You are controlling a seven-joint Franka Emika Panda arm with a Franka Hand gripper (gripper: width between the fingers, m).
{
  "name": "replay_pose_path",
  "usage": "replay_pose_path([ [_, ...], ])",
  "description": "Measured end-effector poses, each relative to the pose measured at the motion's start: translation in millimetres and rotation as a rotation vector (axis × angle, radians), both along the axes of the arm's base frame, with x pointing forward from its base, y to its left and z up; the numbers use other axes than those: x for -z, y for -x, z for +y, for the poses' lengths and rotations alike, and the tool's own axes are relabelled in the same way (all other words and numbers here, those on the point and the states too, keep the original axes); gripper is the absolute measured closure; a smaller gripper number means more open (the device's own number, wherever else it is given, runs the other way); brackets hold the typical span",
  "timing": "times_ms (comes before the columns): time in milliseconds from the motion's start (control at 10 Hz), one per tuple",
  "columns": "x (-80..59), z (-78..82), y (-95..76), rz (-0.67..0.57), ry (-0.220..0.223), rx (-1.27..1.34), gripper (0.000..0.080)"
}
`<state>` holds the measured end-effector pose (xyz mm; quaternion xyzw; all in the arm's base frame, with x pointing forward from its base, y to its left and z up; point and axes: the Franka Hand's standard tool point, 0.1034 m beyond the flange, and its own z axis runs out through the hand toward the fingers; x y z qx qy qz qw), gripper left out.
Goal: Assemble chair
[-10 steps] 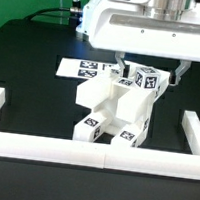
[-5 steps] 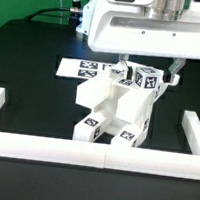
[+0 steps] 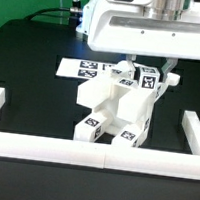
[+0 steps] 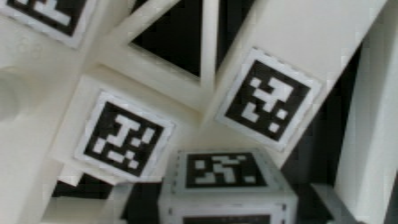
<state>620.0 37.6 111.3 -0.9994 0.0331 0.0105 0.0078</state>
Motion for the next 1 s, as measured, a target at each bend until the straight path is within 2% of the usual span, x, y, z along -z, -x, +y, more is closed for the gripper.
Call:
replay_pose_path([
  [1000, -0.1, 4.4, -0.1, 0.016, -0.002, 0.726, 0.0514],
])
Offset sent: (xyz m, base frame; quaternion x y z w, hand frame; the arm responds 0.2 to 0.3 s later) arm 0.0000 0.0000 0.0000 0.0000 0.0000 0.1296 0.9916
